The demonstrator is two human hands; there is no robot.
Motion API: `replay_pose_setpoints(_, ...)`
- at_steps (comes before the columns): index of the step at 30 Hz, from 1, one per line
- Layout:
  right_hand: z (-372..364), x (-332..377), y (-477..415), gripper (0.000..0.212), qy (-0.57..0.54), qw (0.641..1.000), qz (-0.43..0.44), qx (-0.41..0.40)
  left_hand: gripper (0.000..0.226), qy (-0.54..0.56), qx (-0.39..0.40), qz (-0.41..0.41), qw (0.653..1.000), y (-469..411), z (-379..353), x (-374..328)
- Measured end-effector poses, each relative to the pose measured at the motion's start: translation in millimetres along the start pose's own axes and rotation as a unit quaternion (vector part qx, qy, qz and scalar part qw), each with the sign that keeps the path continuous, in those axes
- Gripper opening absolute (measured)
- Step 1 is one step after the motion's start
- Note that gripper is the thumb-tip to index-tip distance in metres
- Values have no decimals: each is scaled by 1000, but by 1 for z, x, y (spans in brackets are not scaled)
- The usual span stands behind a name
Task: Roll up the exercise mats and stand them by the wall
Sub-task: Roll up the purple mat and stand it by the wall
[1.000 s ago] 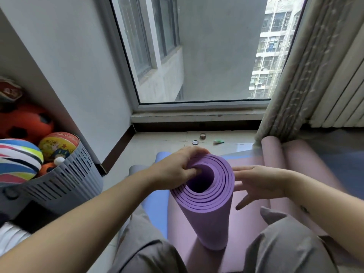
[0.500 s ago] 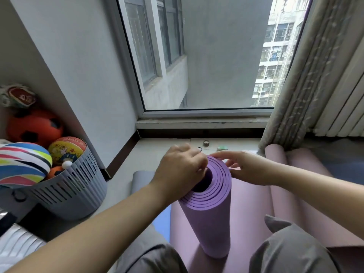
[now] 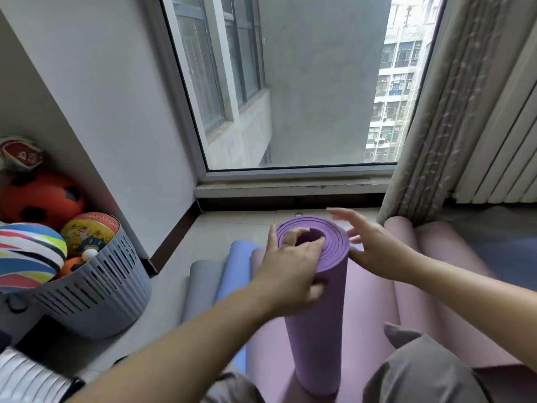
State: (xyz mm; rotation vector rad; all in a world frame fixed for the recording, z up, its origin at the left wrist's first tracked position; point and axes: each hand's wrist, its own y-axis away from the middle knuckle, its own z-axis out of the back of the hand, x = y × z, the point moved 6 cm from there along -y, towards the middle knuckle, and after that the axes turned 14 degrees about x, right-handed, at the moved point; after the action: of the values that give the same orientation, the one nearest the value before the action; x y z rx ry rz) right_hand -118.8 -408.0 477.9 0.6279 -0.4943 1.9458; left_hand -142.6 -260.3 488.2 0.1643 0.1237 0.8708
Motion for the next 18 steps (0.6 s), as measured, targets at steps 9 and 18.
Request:
replay_pose_setpoints(9,20,39,18,44,363,917,149,80,56,147,-15,-159,976,2,3,21)
replay_pose_setpoints(18,-6,57,-5,36,365,906,186,105,62,115,-136,-169,970,5,-20,49)
